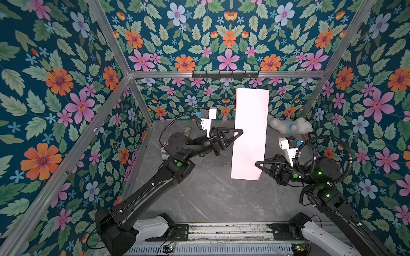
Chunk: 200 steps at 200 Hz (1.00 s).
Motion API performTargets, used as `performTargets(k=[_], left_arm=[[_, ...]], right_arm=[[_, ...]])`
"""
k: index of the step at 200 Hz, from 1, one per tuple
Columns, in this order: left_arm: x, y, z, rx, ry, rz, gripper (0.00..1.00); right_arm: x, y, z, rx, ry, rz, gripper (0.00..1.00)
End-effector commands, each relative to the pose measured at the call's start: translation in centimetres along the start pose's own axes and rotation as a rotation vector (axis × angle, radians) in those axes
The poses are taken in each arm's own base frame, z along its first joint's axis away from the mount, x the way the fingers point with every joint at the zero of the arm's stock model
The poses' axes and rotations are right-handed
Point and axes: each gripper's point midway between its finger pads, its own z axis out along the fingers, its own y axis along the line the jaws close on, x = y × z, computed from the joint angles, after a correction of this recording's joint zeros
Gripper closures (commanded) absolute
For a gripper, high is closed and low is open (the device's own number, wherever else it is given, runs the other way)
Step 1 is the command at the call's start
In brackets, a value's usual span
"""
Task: Fold the rectangular paper in half along the long edge
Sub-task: Fold the paper.
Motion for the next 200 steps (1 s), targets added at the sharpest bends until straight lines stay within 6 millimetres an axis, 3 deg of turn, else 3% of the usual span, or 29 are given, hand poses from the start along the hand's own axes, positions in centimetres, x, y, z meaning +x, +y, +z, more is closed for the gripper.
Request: performTargets(k=[1,20,24,29,33,38,58,62,68,73,78,105,109,115,119,123,147,148,151,155,159,164,188,194,200], left_arm=[[-0.8,-0.9,0.1,0.029,-0.02,0.023,1.0],[-0.9,-1.0,0.1,0.033,-0.021,0.025,1.0],[-0.9,-0.9,0.1,0.033,-0.021,0.025,1.0],[-0.9,-1.0,0.2,0.033,-0.021,0.025,1.0],[-0.9,-1.0,0.2,0.034,-0.022,0.025,1.0],[-0.9,-1.0,0.2,0.034,-0.022,0.026,1.0],[-1.0,-1.0,0.2,0.035,-0.022,0.027,1.0],[-0.9,-0.9,0.2,0.034,-0.021,0.027,1.0],[-0.9,-0.9,0.3,0.034,-0.021,0.026,1.0],[-0.9,-0.9,0.3,0.034,-0.021,0.026,1.0],[-0.9,-0.8,0.3,0.033,-0.02,0.025,1.0],[-1.0,-1.0,0.3,0.038,-0.022,0.029,1.0],[-1.0,-0.9,0.4,0.038,-0.022,0.029,1.0],[-1.0,-0.9,0.4,0.039,-0.021,0.028,1.0],[-1.0,-0.9,0.4,0.04,-0.02,0.029,1.0],[-1.0,-0.9,0.5,0.041,-0.02,0.03,1.0],[-1.0,-0.8,0.5,0.04,-0.02,0.029,1.0],[-1.0,-0.8,0.5,0.039,-0.02,0.028,1.0],[-1.0,-0.8,0.5,0.04,-0.019,0.029,1.0],[-1.0,-0.8,0.5,0.04,-0.02,0.03,1.0],[-1.0,-0.8,0.5,0.04,-0.018,0.028,1.0],[-1.0,-0.8,0.6,0.04,-0.018,0.027,1.0],[-1.0,-0.8,0.6,0.043,-0.018,0.027,1.0],[-1.0,-0.7,0.6,0.042,-0.018,0.027,1.0],[-1.0,-0.7,0.7,0.042,-0.017,0.027,1.0]], right_arm=[[0.6,0.2,-0.1,-0.016,0.021,-0.016,1.0],[0.7,0.2,-0.2,-0.006,0.021,-0.012,1.0],[0.7,-0.1,-0.2,0.006,0.019,-0.007,0.87],[0.7,-0.1,-0.2,0.008,0.021,-0.009,0.84],[0.9,0.0,-0.2,0.001,0.026,-0.01,0.88],[1.1,0.1,-0.2,-0.015,0.034,-0.008,1.0],[1.2,0.0,-0.4,-0.007,0.03,-0.002,1.0],[1.2,-0.1,-0.4,0.005,0.025,0.001,0.86],[1.2,-0.3,-0.5,0.016,0.023,0.001,0.82],[1.4,-0.3,-0.5,0.011,0.031,0.001,0.86],[1.7,-0.2,-0.4,-0.002,0.043,0.002,1.0],[2.0,-0.2,-0.7,0.003,0.036,0.016,1.0],[2.0,-0.5,-0.8,0.023,0.033,0.018,0.86],[2.2,-0.7,-0.8,0.031,0.043,0.02,0.82],[2.4,-0.6,-0.8,0.023,0.049,0.02,0.86],[2.6,-0.5,-0.8,0.014,0.055,0.022,1.0],[2.9,-0.5,-1.1,0.013,0.048,0.042,1.0],[2.9,-0.7,-1.1,0.021,0.047,0.044,1.0],[2.9,-0.9,-1.1,0.043,0.044,0.043,0.84],[2.9,-1.2,-1.1,0.058,0.046,0.037,0.8],[3.0,-1.1,-1.1,0.051,0.053,0.034,0.83],[3.2,-0.8,-1.1,0.029,0.06,0.032,1.0],[3.1,-1.1,-1.3,0.046,0.042,0.046,1.0],[3.1,-1.6,-1.4,0.084,0.04,0.043,0.89],[3.3,-1.6,-1.3,0.075,0.053,0.041,0.95]])
